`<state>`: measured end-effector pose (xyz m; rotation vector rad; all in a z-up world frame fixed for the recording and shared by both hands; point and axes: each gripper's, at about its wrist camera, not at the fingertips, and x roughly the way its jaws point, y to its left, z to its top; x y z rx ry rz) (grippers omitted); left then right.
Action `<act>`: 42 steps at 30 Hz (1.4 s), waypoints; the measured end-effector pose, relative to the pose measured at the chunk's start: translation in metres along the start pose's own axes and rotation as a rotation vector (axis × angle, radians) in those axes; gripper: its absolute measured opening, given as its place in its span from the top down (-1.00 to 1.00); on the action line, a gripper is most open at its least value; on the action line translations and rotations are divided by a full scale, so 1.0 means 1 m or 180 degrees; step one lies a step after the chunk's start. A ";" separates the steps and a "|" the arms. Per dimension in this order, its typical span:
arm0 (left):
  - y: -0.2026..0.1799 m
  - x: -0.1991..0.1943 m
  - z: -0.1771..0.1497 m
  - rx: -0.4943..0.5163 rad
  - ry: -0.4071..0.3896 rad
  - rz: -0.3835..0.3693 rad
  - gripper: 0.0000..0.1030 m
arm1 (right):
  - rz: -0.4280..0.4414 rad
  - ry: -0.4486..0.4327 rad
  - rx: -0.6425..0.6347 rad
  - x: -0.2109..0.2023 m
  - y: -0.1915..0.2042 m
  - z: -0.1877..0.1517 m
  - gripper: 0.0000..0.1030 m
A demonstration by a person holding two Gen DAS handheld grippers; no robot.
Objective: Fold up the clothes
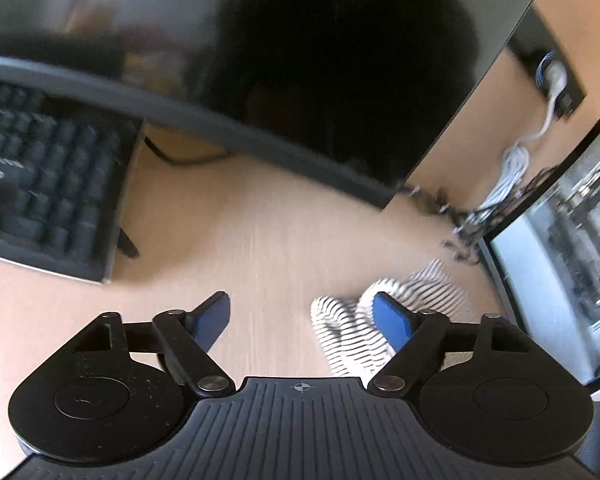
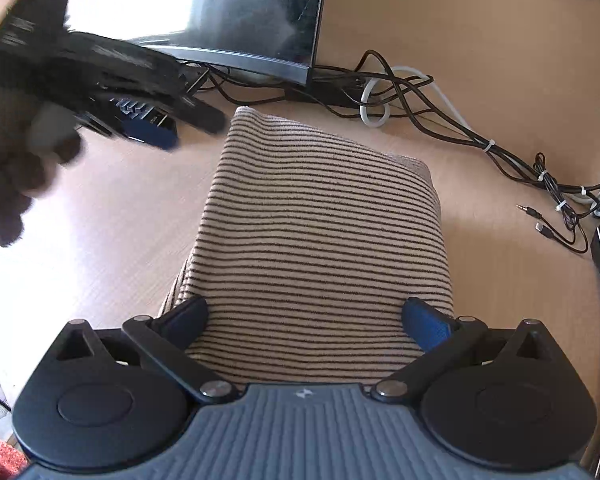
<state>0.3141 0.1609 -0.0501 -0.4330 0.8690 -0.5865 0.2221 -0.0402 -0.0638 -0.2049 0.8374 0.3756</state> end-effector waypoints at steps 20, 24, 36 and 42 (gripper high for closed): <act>0.020 0.049 0.003 -0.0369 0.0268 -0.0175 0.93 | 0.0017 -0.0394 0.0194 -0.038 -0.012 0.022 -1.00; 0.027 0.056 0.003 -0.0484 0.0263 -0.0172 0.92 | -0.0203 -0.0031 -0.0009 -0.003 0.005 0.012 -1.00; -0.015 0.003 -0.001 0.0338 0.0015 0.0354 -0.12 | -0.0535 0.0087 -0.0009 0.016 0.020 0.003 -1.00; -0.002 0.016 -0.022 0.0151 0.0611 0.0180 -0.32 | -0.0511 0.0109 0.0122 0.014 0.019 0.005 -1.00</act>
